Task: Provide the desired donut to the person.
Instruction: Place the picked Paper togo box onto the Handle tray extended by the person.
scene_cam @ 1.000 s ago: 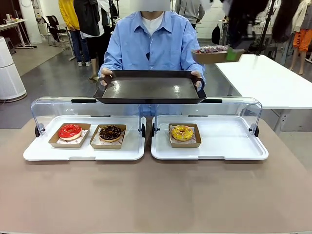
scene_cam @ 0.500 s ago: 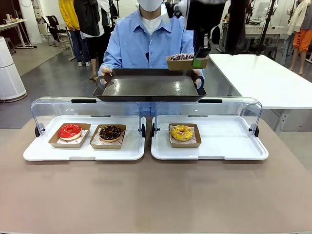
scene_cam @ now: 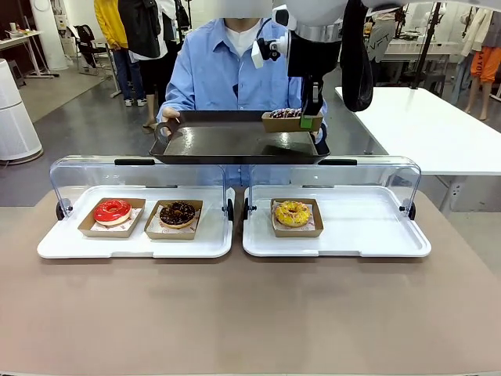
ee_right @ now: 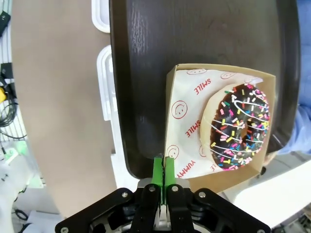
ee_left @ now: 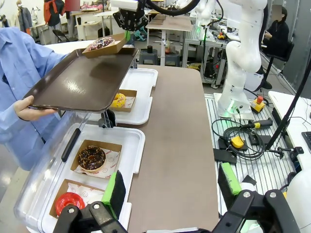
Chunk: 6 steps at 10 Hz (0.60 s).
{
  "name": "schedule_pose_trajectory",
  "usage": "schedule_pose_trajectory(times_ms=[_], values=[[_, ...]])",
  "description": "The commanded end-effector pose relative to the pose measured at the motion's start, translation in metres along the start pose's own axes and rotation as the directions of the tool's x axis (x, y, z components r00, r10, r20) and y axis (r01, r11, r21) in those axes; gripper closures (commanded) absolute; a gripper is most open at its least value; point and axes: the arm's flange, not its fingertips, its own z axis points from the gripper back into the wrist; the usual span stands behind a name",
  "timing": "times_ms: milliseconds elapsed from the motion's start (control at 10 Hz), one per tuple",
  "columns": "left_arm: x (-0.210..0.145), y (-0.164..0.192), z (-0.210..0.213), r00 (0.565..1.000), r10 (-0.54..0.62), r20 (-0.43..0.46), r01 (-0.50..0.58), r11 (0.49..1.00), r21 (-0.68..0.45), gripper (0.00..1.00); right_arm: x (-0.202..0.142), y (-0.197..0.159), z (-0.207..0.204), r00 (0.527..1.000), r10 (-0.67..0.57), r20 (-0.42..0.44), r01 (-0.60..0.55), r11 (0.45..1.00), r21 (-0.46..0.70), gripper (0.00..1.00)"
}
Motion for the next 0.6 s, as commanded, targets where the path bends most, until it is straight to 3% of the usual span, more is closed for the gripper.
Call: schedule_pose_trajectory(times_ms=[0,500], values=[[0.001,-0.001,0.001,1.0,-0.007,0.005,0.007,1.0,-0.002,0.0,-0.006,-0.01,-0.011,0.999,0.016,0.042,-0.018,0.999,0.028,0.99],[0.001,-0.001,0.001,1.0,-0.007,0.005,0.007,1.0,-0.002,0.0,-0.014,-0.017,-0.041,0.996,0.048,0.07,-0.054,0.995,0.086,0.99]])
